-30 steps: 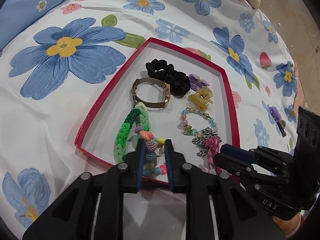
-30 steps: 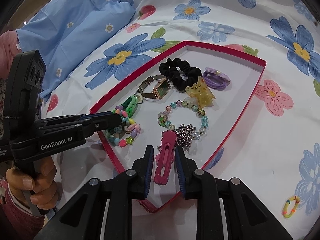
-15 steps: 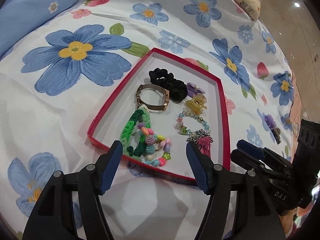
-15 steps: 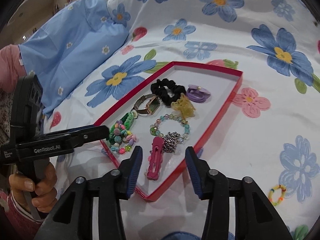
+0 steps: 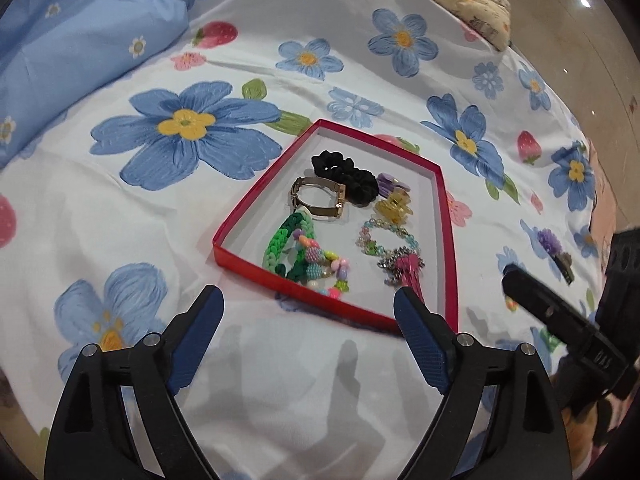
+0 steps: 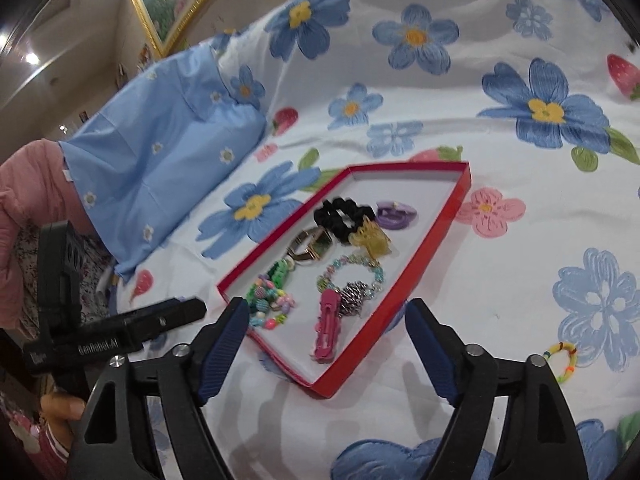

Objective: Organize jewelry

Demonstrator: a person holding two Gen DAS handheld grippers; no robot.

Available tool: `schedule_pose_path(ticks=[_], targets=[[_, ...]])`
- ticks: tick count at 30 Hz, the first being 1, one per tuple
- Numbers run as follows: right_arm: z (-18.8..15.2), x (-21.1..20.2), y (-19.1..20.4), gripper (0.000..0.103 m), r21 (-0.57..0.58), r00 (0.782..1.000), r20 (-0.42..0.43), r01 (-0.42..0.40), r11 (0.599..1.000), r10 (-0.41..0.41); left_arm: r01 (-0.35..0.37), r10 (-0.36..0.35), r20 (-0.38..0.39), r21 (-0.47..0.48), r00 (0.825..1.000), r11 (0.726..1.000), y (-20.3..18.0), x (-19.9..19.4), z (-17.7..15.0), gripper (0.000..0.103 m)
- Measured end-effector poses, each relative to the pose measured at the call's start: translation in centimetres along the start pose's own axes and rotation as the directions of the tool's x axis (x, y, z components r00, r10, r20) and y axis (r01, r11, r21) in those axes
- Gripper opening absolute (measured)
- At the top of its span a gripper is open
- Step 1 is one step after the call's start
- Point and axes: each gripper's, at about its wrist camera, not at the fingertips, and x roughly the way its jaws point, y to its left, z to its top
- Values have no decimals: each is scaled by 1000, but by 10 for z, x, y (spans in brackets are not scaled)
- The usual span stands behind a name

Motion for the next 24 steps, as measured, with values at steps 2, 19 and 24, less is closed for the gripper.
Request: schedule_pose_path(ticks=[2,19,24], targets=[[-1,-5,2,89,-8,1000,13,-5,1000,5,-11,11,21,18,1000,1000,-4,-7,-5,89],[34,-84,42,103,-196,996,64,81,977,-69,-142,125,133,127,983,982,-34,-68,-3,103],[11,-67,38,103,-198,994,49,101,975,-93,-166,147,140,135,979,977,-35,-55,-16,103]])
